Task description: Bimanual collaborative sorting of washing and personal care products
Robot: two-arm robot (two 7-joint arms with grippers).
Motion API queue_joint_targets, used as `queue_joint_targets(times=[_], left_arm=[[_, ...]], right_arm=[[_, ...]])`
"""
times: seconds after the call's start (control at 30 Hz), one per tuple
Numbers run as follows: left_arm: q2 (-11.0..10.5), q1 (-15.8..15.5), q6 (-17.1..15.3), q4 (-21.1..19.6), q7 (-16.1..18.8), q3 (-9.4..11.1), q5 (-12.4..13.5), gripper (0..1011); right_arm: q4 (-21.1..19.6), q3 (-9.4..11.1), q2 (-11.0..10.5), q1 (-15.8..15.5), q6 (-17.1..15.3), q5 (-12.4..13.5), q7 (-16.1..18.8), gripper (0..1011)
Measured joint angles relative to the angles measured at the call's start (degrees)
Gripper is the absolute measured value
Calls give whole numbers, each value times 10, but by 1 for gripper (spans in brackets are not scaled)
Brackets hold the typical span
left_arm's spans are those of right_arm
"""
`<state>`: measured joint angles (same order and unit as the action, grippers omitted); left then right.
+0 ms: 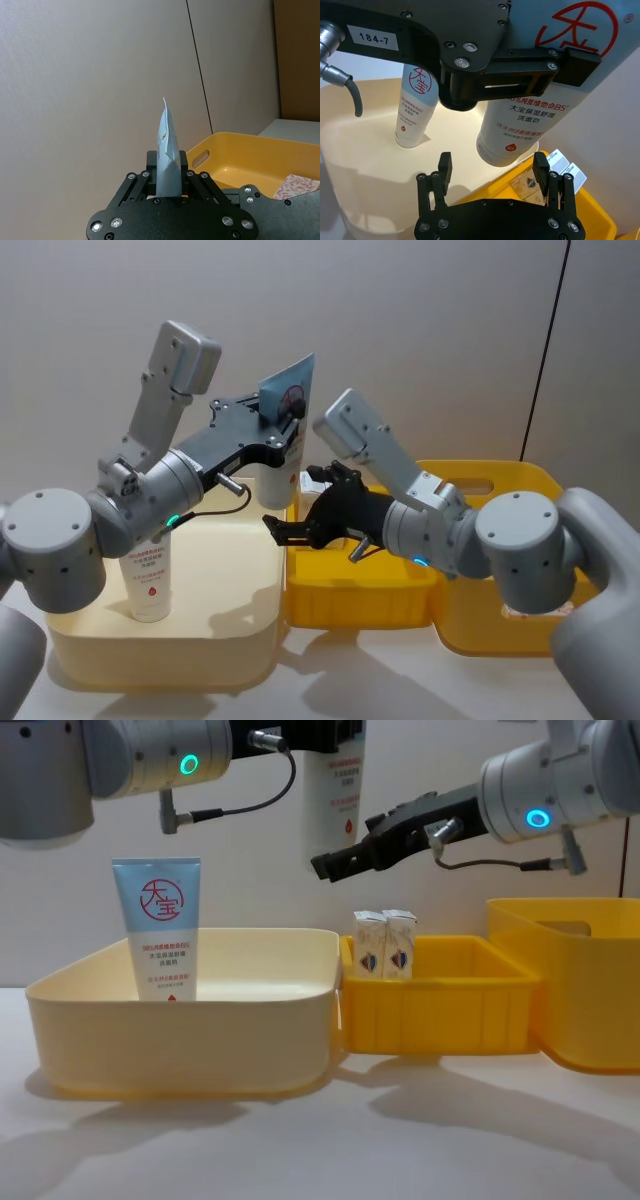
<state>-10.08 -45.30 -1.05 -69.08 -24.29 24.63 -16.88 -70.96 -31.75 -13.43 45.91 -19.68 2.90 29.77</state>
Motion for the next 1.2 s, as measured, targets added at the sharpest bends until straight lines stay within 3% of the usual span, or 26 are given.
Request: queue_joint_targets(times=[0.37, 1.2], left_arm=[[7, 0, -2, 3, 7, 1, 8, 226], [14, -3, -5, 15, 8, -1, 15, 226]], right_arm=[[-7, 12, 1, -8, -2, 15, -11, 1004], [60, 23, 41, 20, 16, 35, -36, 1004]])
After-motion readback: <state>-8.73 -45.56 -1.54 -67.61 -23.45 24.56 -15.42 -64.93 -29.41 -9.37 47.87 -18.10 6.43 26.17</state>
